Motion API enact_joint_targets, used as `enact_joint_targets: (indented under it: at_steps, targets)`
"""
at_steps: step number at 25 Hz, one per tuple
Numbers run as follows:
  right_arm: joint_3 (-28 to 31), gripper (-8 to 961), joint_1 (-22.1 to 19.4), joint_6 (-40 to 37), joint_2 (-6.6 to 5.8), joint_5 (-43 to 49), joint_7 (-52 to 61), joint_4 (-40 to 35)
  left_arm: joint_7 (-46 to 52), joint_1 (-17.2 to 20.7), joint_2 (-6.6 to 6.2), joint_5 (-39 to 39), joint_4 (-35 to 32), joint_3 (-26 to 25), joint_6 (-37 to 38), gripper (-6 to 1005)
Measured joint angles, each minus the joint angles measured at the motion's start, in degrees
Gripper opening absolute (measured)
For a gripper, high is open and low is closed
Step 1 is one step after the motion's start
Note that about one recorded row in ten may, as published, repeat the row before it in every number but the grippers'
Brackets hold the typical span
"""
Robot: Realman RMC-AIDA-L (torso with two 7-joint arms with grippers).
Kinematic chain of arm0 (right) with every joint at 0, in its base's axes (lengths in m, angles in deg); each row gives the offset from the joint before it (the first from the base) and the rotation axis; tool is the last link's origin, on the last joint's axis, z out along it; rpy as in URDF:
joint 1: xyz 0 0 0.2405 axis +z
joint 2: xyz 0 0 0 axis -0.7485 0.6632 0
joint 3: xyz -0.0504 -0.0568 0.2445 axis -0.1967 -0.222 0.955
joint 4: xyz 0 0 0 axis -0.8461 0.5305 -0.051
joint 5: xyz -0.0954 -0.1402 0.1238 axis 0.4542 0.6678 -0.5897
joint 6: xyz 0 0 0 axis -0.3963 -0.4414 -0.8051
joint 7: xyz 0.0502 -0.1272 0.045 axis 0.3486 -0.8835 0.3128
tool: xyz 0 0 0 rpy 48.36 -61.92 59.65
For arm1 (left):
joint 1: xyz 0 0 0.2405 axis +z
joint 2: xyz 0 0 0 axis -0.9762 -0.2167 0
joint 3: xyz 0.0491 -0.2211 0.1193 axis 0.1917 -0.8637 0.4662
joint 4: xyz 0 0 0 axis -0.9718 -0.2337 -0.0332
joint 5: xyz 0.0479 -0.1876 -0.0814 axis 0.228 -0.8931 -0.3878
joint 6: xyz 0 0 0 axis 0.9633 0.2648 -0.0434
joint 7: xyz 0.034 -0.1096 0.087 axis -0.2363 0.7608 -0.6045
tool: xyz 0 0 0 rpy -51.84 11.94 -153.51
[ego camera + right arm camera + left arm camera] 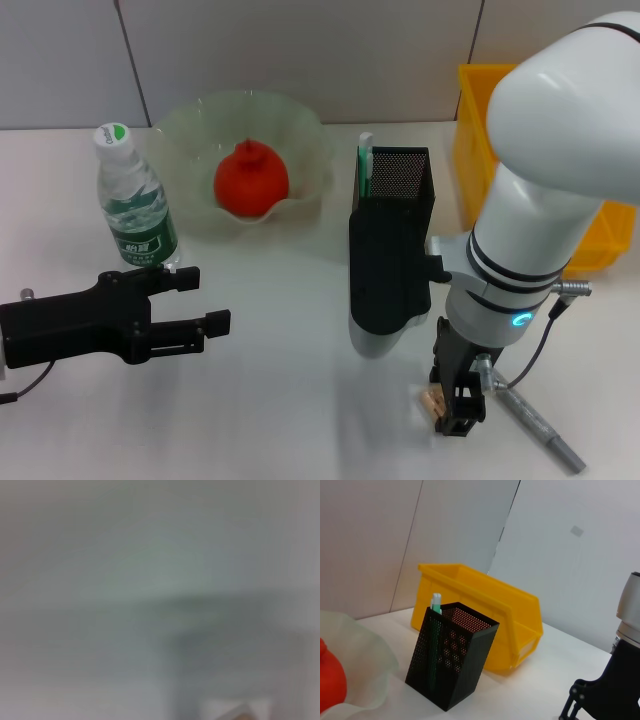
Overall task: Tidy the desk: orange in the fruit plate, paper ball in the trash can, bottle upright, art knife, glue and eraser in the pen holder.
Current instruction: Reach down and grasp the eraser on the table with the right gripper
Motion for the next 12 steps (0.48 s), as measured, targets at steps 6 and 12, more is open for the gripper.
enact_joint_targets:
  at_steps: [6,12]
  targets:
    - [-0.75,541,0.13,0.08,0.0,-0.14,0.03,0.17,0.0,0.05,0.0,-0.02,0.0,-0.03,0.0,860]
    - [-0.87,541,0.25,0.18,0.0,-0.32,0.03,0.23,0.0,0.08,0.0,-0.02,0.0,-0.03,0.0,860]
